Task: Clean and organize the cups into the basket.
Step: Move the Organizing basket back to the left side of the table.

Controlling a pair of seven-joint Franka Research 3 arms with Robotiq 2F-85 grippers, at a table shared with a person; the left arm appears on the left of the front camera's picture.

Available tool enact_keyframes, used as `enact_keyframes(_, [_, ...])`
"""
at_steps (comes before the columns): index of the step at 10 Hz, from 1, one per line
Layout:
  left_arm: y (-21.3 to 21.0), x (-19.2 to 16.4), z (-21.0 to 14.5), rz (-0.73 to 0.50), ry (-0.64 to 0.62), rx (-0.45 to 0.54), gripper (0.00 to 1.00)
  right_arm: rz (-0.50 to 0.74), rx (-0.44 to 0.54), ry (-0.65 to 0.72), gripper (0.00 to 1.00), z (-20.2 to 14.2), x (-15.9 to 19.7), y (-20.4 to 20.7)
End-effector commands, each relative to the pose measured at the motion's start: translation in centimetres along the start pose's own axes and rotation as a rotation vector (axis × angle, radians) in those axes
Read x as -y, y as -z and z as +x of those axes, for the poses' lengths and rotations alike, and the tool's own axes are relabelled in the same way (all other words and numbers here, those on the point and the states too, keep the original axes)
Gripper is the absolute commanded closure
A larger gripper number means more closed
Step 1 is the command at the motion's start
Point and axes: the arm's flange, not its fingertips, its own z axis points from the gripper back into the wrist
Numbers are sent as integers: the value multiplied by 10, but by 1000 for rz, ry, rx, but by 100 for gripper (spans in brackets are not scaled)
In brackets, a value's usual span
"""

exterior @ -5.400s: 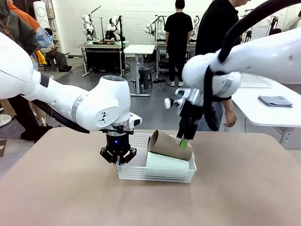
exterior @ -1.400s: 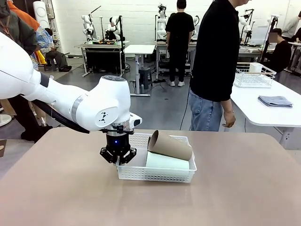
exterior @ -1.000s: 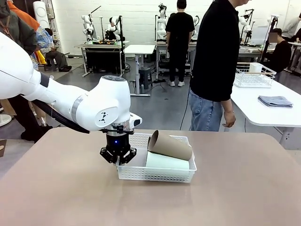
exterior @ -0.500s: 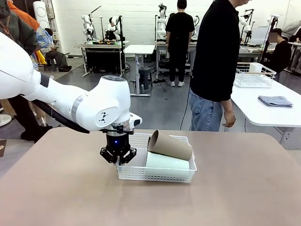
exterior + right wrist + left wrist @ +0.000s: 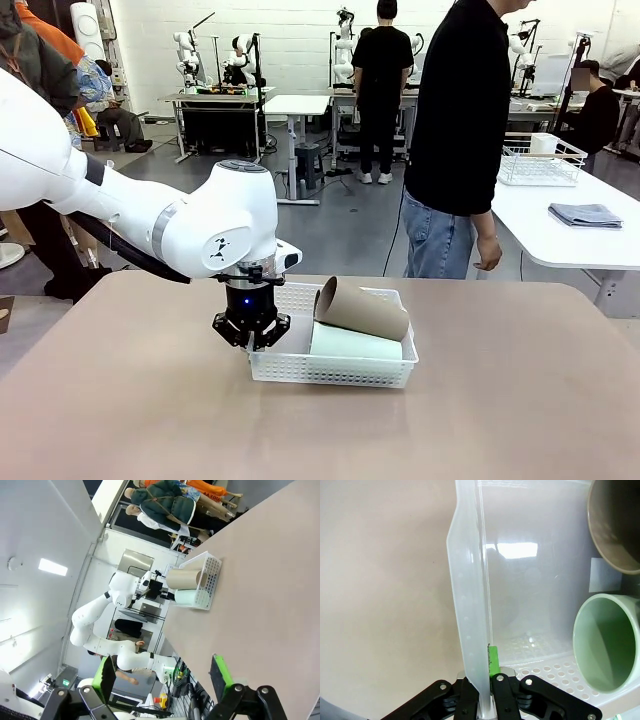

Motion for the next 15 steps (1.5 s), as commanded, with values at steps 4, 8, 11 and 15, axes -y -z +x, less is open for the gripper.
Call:
enact_keyframes(4, [1, 0, -1, 4, 1, 0, 100, 18, 3, -4, 0, -2, -1, 0])
enact_keyframes(8, [6, -83, 12, 78, -65, -67, 96, 18, 3, -4, 0, -2, -1, 0])
enact_keyframes(11, [0, -168, 14, 192, -95, 54, 96, 18, 3, -4, 0, -2, -1, 0])
enact_keyframes(15, [-8, -275, 10, 192, -70, 41, 96, 18, 3, -4, 0, -2, -1, 0])
